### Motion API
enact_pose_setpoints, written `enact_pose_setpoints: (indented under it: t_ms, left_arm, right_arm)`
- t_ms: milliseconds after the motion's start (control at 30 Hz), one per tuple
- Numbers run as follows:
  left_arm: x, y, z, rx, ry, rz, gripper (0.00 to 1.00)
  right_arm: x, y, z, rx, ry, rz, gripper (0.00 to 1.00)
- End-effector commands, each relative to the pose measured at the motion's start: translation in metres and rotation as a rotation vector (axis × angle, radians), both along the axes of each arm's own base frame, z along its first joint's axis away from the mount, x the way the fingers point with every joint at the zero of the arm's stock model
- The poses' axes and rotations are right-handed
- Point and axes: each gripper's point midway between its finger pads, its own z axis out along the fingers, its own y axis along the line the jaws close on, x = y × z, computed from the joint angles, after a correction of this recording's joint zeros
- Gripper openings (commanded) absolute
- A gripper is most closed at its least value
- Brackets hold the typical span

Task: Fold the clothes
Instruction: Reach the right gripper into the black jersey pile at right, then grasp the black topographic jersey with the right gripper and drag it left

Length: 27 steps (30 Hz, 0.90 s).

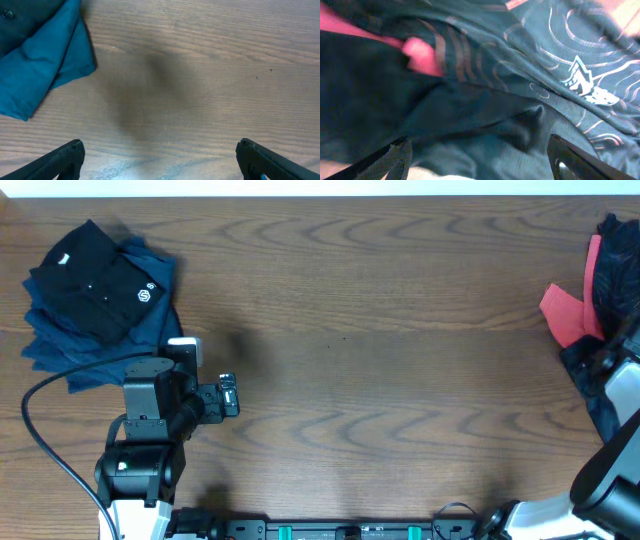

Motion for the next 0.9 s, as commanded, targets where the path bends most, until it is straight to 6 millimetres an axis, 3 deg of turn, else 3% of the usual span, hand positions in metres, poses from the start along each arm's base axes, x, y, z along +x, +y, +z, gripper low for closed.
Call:
enact_pose_setpoints:
  t_ms: [0,433,633,733,767,833,867]
  left_arm:
    - [0.003,0.000,0.010,-0.014,-0.023,0.009,0.98]
    - [0.003,0.000,0.010,-0.014,-0.023,0.009,0.98]
    - [0.003,0.000,0.010,-0.014,-0.023,0.009,0.98]
    - [0.003,0.000,0.010,-0.014,-0.023,0.009,0.98]
    - [0.003,0.000,0.010,-0.014,-0.023,0.009,0.98]
    - [0.003,0.000,0.010,-0.014,-0.023,0.009,0.98]
    - [0.003,0.000,0.010,-0.014,-0.023,0.009,0.98]
  right_arm:
    - [0.000,-0.008,-0.009,0.031,-0.029,-0.034,0.83]
    - [0.047,-0.007,0.000,0.068,-0.229,0.087,0.80]
    - [0.052,-0.007,0.002,0.072,-0.251,0.096,0.73]
    - [0.053,-0.008,0.003,0.067,-0.257,0.097,0.53]
    - [0.053,-0.008,0.003,0.066,-0.258,0.097,0.42]
    - [0.053,-0.008,0.003,0.066,-0.257,0.097,0.06]
    - [0.053,-0.008,0.003,0.066,-0.258,0.097,0.01]
